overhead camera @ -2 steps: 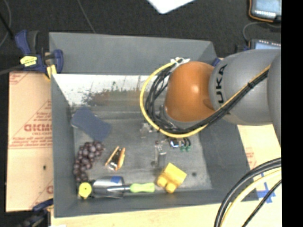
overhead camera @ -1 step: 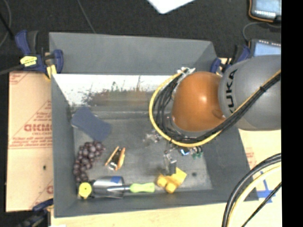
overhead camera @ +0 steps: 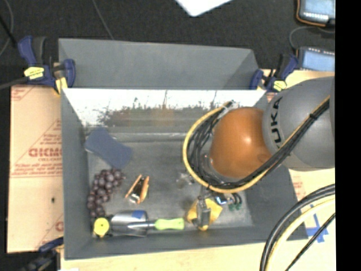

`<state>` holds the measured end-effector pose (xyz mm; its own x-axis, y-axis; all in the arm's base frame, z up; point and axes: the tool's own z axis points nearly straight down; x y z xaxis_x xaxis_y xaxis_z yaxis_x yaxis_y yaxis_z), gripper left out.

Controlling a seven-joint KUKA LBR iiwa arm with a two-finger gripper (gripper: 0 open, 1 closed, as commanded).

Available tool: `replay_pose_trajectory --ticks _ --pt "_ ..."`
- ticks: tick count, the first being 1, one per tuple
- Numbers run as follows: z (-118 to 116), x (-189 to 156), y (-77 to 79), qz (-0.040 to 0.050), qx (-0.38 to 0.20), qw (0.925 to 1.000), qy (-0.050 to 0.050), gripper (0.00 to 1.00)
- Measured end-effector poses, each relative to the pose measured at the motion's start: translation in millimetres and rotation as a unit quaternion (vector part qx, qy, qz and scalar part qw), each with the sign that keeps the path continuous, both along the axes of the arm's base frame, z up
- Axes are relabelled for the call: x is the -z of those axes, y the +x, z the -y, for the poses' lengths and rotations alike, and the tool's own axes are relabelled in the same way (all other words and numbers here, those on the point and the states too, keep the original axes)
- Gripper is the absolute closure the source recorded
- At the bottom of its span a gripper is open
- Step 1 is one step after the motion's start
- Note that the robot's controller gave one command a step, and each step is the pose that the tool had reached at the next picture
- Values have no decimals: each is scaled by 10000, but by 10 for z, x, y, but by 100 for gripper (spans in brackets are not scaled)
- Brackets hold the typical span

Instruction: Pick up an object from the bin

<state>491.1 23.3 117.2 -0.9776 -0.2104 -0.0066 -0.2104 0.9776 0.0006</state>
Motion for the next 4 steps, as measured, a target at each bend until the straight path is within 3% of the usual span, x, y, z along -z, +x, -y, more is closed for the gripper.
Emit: replay_pose_trajectory --ticks 1,2,3,4 --pt "234 171 -115 -24 -808 9967 -13 100" --pt "233 171 -115 -24 -801 9968 -11 0" --pt "232 171 -115 -24 -798 9968 -10 0" --pt "361 256 -68 -13 -1183 9930 -8 0"
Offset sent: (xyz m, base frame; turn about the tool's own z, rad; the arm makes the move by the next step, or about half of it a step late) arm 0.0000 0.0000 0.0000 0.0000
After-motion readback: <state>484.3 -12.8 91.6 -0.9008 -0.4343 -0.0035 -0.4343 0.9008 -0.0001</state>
